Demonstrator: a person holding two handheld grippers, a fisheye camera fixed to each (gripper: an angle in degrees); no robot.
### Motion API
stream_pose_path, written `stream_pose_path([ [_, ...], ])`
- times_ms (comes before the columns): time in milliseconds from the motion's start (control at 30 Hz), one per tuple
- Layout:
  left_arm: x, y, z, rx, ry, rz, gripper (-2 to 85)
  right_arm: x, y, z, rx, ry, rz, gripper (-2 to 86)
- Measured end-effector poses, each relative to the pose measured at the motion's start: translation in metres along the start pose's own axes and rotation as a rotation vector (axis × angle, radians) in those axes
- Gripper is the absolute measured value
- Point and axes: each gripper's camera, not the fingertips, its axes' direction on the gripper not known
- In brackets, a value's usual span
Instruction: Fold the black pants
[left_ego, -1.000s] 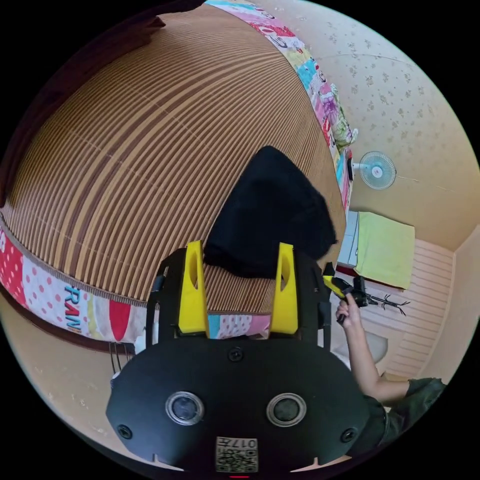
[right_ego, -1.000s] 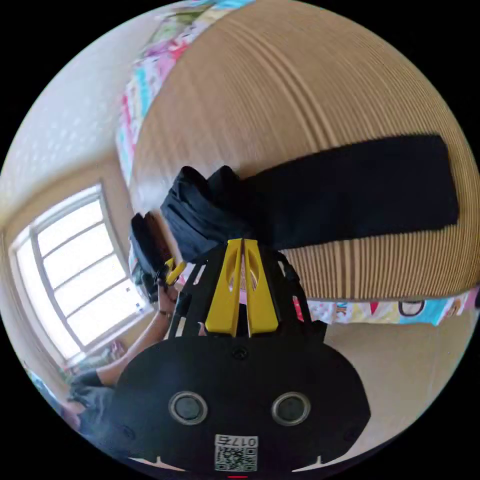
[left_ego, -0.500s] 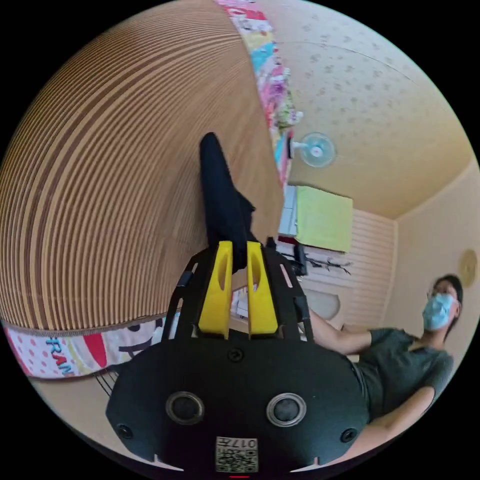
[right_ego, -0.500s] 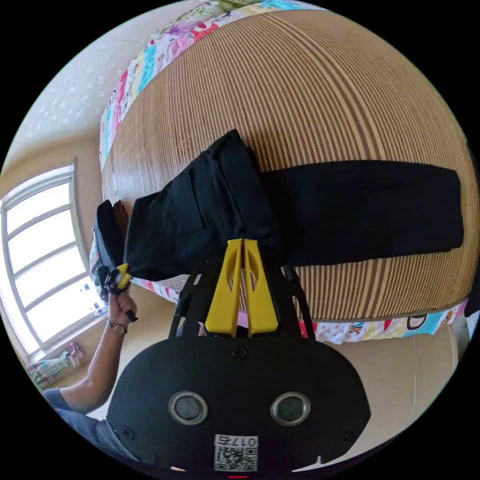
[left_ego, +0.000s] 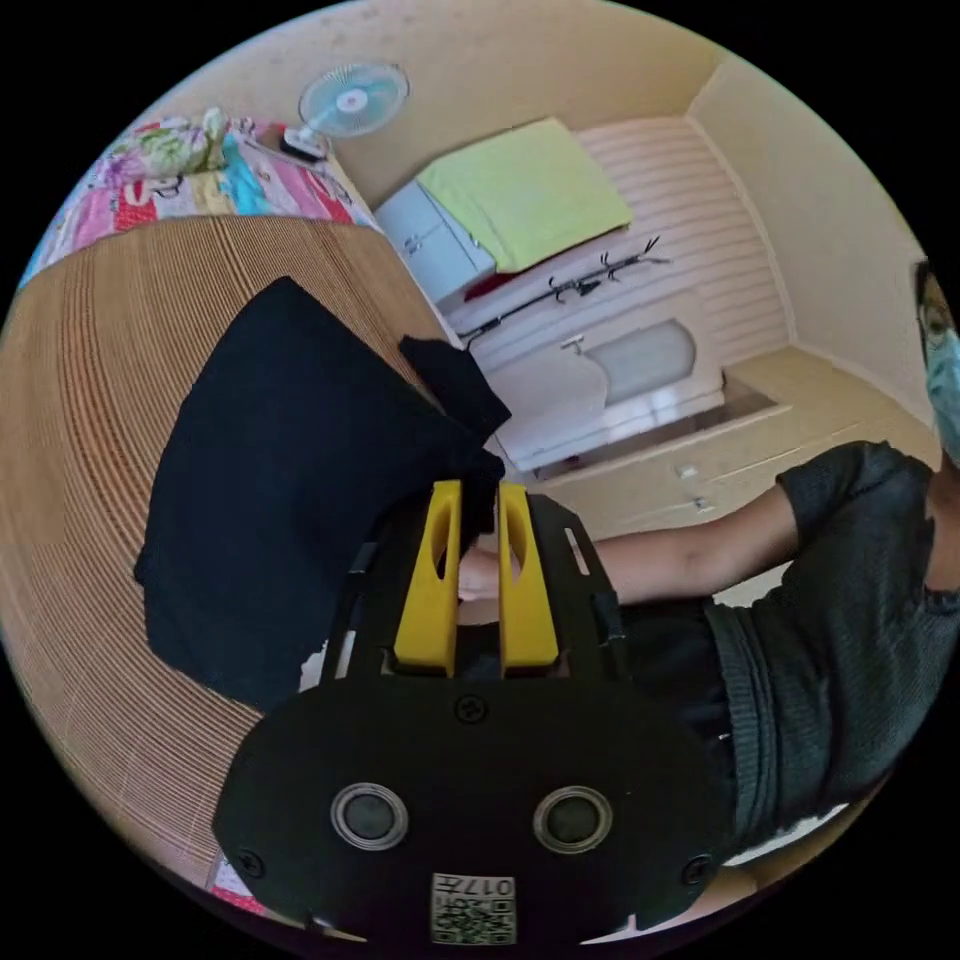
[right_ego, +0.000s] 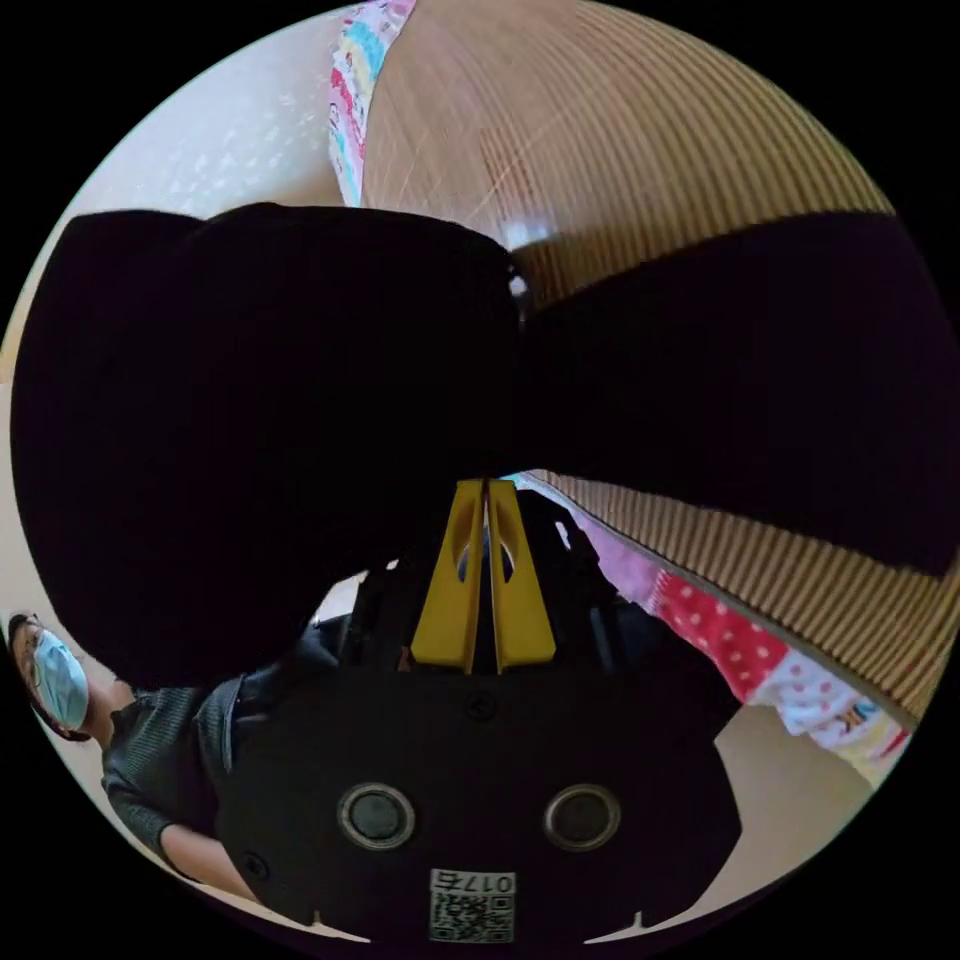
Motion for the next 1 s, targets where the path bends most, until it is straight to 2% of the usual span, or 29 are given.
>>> stream_pose_path([
  [100,-0.014,-0.005,0.052,-0.107,0.04,-0.011,5.4,0.05,0.049,-0.049,0.093,0.062,0.159,0.3],
  [200,-0.047,0.016,0.065,-0.12,-0.127,-0.136,7.7,0.1,0.111,-0.092,0.161,0.127,0.354,0.3],
  [267,-0.093,0.048,0.055,-0.08,-0.295,-0.357,12.9,0.126,0.156,-0.115,0.217,0.088,0.427,0.3],
  [433,-0.193,0.129,0.029,0.067,-0.402,-0.755,17.9,0.152,0.216,-0.136,0.381,-0.093,0.477,0.5],
  [500,-0.23,0.15,0.032,0.092,-0.336,-0.831,18.0,0.157,0.225,-0.135,0.462,-0.23,0.445,0.7],
  [600,-0.281,0.166,0.056,0.077,-0.104,-0.846,15.0,0.16,0.229,-0.127,0.575,-0.452,0.386,1.3],
  [700,-0.299,0.17,0.068,0.064,-0.067,-0.944,10.1,0.158,0.22,-0.111,0.585,-0.615,0.331,3.3],
  [833,-0.291,0.166,0.094,0.093,0.107,-0.999,6.9,0.149,0.201,-0.086,0.459,-0.705,0.287,17.8],
  [900,-0.283,0.157,0.122,0.042,0.18,-0.977,7.2,0.148,0.203,-0.08,0.449,-0.698,0.3,22.2],
  [1000,-0.267,0.129,0.188,-0.221,0.313,-0.847,7.9,0.153,0.219,-0.079,0.534,-0.727,0.294,24.2],
])
